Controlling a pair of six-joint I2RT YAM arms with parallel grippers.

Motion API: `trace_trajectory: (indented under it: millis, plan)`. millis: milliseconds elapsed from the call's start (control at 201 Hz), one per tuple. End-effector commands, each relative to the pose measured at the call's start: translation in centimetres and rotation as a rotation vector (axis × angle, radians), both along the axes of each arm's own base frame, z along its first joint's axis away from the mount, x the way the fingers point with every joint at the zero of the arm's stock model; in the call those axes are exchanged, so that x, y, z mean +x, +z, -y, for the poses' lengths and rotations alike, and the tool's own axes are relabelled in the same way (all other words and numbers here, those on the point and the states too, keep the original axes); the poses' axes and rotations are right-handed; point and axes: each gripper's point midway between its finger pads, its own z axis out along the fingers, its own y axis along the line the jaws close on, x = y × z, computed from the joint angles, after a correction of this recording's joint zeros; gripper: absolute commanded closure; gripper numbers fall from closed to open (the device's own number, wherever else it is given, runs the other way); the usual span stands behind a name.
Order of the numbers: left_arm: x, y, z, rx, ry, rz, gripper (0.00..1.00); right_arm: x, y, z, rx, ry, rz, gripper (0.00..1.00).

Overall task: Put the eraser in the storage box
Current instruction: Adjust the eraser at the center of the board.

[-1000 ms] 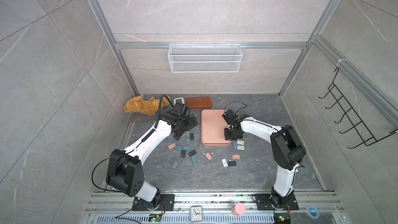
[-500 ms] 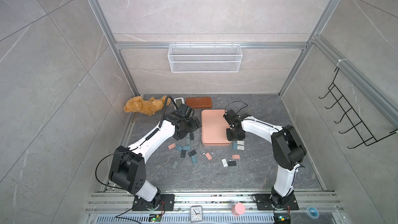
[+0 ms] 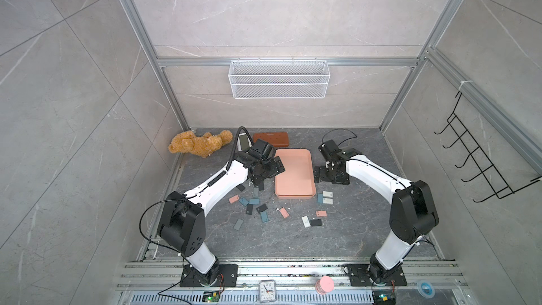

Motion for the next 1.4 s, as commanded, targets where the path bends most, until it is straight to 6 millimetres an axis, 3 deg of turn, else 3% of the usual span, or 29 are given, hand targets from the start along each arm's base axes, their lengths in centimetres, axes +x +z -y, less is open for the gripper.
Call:
trace_trajectory:
  millis: [0,279,692,1100,1394]
  plan:
    - [0.3,0.7,1.5,-0.007,-0.035,0.036,0.00,-1.3,0.0,1.8,-0.006,-0.031,-0.032,0.00]
    - [-0.9,0.4,3.6,-0.010,-0.092,0.034,0.00,-2.8,-3.7,3.1,0.047,-0.099,-0.128,0.01]
    - [-1.5,0.6,3.6,-0.002,-0.106,0.033,0.00,-3.1,-7.7,1.5,0.118,-0.083,-0.207,0.17]
    - [-1.4,0.5,3.6,0.009,-0.110,0.037,0.00,-3.4,-9.7,1.4,0.113,-0.087,-0.255,0.37]
    - [-1.3,0.3,3.6,0.012,-0.111,0.038,0.00,-3.8,-10.1,2.0,0.084,-0.148,-0.274,0.49]
